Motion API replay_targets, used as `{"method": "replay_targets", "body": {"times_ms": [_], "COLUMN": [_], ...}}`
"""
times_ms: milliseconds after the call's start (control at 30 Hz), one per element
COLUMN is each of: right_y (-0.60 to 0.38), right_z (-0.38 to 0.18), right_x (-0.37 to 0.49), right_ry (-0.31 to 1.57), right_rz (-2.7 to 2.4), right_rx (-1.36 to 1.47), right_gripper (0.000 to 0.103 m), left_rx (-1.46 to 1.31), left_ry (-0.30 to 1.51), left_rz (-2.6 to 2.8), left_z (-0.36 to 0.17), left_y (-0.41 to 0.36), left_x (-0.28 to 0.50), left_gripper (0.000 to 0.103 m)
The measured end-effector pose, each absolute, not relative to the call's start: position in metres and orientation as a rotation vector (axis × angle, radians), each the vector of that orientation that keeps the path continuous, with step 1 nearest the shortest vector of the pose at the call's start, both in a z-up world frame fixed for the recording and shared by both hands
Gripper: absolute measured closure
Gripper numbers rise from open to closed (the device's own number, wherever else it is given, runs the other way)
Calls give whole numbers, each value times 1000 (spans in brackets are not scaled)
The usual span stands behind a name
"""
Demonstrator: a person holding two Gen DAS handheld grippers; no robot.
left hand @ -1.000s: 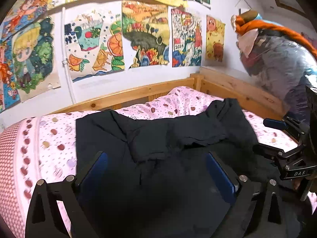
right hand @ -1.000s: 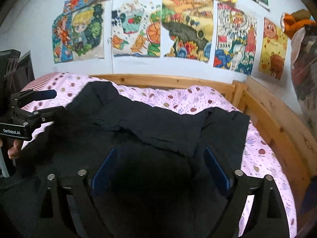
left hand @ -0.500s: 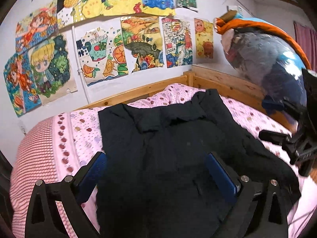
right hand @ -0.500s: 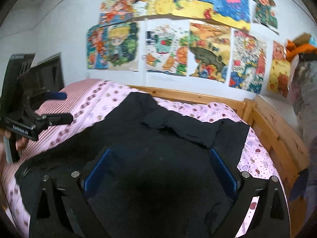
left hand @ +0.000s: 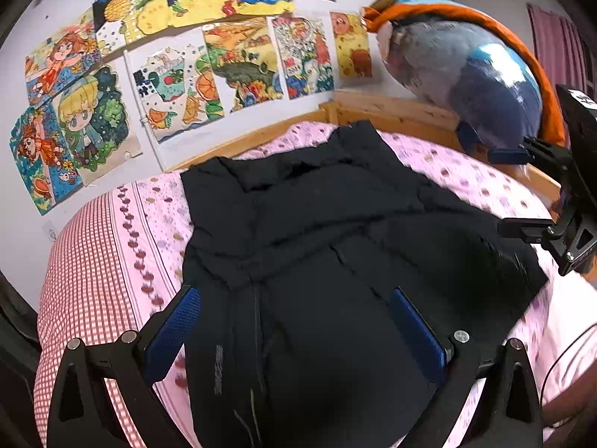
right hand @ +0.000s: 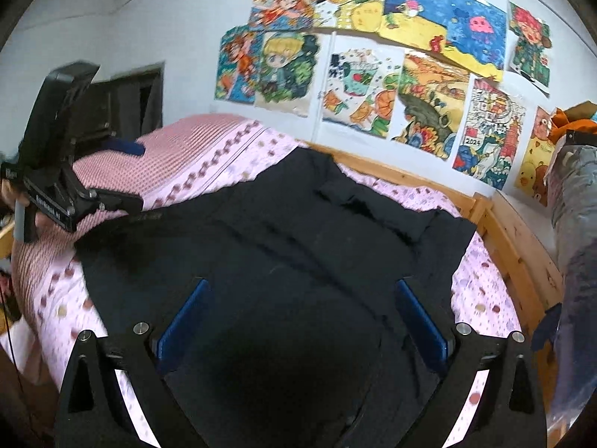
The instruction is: Fold large clothes
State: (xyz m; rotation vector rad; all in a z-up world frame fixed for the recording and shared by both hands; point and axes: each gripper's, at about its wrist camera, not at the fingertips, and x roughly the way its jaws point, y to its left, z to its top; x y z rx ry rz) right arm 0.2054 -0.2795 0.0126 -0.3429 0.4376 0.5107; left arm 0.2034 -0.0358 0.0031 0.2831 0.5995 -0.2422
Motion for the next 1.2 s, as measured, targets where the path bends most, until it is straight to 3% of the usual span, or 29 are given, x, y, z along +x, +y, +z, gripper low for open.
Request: {"method": "replay_targets", "body": {"times_ms": [733,1200], "right_y": [-294,-285], "right_z": [-84,-95], "right_x": [170,154], "right_ry": [699,734], "right_rz": [546,575], "right_rx": [-404,-481], "right_gripper": [6,6], "left_rx": [418,566], "left_ry": [716,769], "left_rz": [-387,-328], "left_z": [-81,-111], "left_y": [-47,-44], "left_x": [139,135], "left_gripper": [1,1]}}
